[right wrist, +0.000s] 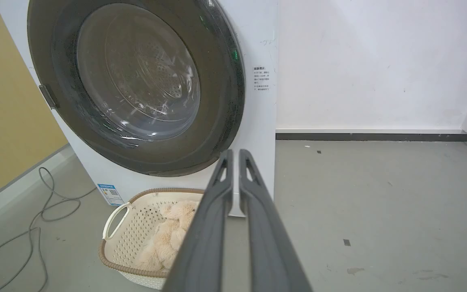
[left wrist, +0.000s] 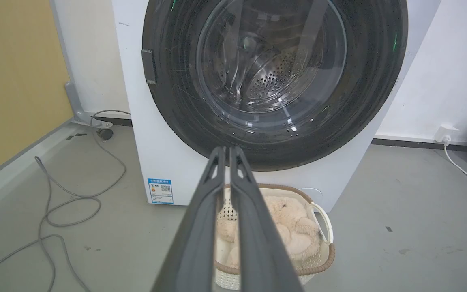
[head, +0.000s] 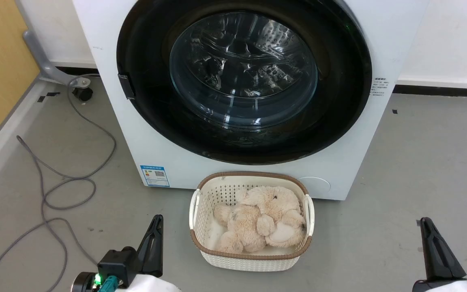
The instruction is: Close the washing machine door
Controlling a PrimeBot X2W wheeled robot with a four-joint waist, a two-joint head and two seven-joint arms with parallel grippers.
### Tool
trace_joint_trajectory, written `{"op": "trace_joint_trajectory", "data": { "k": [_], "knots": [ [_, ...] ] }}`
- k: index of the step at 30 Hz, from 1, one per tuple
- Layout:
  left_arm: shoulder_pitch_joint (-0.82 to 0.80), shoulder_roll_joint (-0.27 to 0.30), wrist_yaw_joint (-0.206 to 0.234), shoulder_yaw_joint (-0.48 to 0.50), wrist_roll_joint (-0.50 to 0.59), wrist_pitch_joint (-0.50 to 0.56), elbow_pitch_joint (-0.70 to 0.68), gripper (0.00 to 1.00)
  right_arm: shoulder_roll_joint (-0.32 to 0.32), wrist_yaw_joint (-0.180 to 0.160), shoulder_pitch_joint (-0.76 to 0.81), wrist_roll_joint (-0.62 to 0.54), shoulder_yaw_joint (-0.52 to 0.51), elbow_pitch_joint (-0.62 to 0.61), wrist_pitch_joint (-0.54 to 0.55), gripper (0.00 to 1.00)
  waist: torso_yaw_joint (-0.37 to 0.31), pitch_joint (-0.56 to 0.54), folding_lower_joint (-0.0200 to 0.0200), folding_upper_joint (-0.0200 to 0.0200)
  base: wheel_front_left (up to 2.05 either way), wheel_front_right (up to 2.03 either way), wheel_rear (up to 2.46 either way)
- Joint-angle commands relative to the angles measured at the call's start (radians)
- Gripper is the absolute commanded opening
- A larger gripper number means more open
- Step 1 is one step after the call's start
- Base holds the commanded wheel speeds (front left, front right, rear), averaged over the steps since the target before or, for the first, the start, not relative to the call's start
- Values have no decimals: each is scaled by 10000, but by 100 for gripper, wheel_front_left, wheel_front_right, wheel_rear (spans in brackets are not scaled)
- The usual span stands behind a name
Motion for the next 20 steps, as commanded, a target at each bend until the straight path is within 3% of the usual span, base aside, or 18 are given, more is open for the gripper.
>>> {"op": "trace_joint_trajectory", "data": {
  "k": [1, 20],
  "knots": [
    [0, -3, -2, 21, 29, 40, -29, 0, 10, 0, -18, -32, 12, -4, 27, 0, -6, 0, 0, -1, 0, 0, 0],
    [-5, -36, -25, 258, 313, 429, -309, 0, 112, -1, -192, -340, 160, -37, 284, 0, -69, 3, 0, -1, 0, 0, 0]
  ]
}}
